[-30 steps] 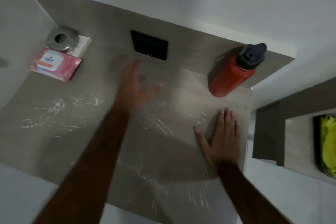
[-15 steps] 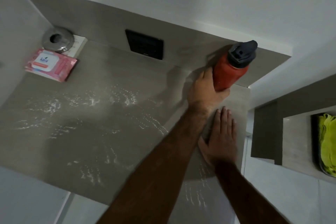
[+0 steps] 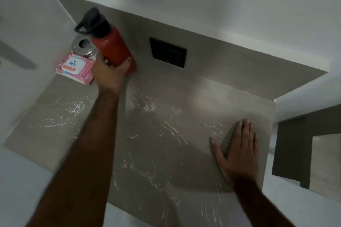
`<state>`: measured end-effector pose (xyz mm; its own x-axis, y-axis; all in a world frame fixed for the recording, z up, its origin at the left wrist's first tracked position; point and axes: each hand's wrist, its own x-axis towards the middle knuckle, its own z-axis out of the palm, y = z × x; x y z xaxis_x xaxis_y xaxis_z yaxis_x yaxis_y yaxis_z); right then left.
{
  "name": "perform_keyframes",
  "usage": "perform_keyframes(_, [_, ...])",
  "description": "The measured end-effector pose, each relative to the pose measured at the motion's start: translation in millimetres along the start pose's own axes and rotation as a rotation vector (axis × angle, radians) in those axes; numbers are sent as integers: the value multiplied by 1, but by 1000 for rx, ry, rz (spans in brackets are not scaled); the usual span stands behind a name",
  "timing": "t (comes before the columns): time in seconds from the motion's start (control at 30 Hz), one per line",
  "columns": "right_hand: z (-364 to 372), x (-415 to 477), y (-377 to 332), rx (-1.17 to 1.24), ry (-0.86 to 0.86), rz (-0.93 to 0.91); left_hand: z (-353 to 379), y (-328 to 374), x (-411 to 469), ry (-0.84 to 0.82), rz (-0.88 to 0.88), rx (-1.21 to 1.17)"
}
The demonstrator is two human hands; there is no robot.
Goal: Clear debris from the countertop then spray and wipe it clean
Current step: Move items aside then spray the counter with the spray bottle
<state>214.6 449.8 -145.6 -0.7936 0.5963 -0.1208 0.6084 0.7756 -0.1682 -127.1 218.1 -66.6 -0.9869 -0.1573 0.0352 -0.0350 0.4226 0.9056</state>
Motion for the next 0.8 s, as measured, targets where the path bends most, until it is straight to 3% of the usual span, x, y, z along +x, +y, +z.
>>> perform_keyframes(0.43, [3, 0, -1, 20, 26, -13, 9, 0, 38, -20, -3, 166])
perform_keyframes(0.53, [6, 2, -1, 19, 56, -18, 14, -7, -26, -37, 1, 138])
perform_keyframes(0.63, [4, 1, 0, 29, 29, -6, 30, -27, -123, -230, 36, 268])
perform_keyframes(0.8, [-13, -10, 23, 222, 39, -91, 61, -26, -278, -514, 310, 639])
